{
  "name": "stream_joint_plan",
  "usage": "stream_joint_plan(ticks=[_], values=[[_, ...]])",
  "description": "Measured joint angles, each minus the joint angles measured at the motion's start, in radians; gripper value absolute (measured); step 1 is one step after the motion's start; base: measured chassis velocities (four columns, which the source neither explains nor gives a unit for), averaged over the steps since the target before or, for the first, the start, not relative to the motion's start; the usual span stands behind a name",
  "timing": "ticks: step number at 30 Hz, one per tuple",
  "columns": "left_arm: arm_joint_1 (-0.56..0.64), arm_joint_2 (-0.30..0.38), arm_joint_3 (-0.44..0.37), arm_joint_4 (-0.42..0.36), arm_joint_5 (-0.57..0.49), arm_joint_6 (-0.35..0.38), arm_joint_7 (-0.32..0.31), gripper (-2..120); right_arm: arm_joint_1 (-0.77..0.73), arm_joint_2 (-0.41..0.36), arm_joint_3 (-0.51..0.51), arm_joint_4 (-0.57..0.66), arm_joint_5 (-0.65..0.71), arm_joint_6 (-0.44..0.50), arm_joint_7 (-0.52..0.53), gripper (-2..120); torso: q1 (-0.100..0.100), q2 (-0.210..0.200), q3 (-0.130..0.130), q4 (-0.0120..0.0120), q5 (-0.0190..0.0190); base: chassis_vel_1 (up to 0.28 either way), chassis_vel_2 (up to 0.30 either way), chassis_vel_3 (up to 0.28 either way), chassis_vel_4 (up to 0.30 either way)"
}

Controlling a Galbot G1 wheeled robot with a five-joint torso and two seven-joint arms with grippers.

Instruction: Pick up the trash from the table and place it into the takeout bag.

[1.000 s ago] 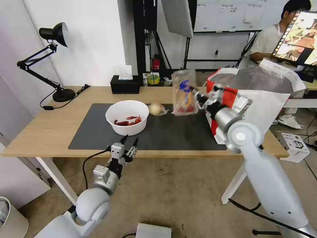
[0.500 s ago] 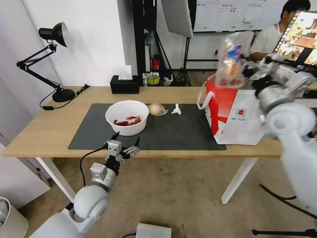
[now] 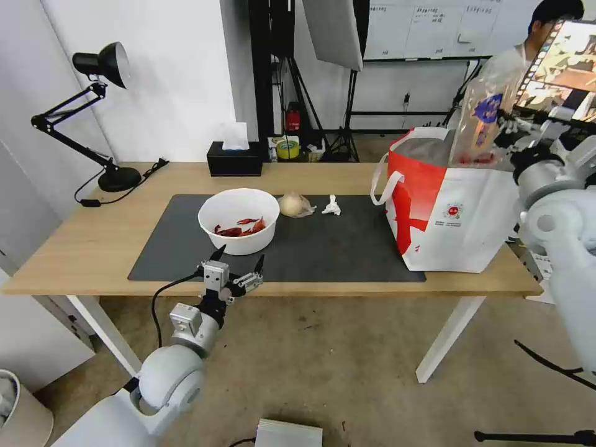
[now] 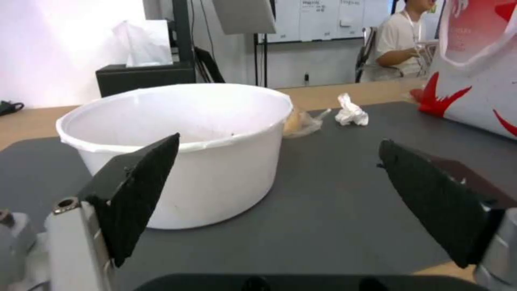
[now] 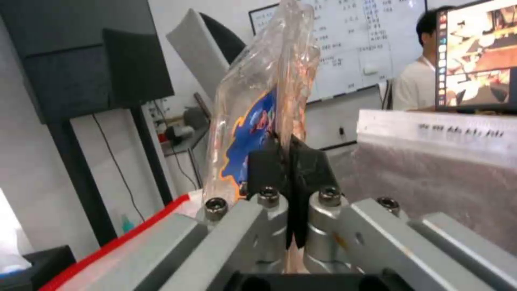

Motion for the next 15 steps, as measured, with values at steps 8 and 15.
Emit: stream_joint_plan(ticks=[8, 15], values=[[-0.015, -0.003, 0.017, 0.009, 0.0, 0.0, 0.0, 100, -0.051, 0.011, 0.017, 0.028, 0.009, 0.008, 0.002, 0, 0.0, 0.0, 0.0, 0.0, 0.0001, 0.0, 0.0, 0.0, 0.0], [-0.021, -0.019, 0.024, 0.022, -0.001, 0.0, 0.0, 100, -0.085, -0.005, 0.041, 0.06, 0.037, 0.004, 0.004, 18, 0.0, 0.0, 0.0, -0.0001, 0.0001, 0.0, 0.0, 0.0, 0.0]])
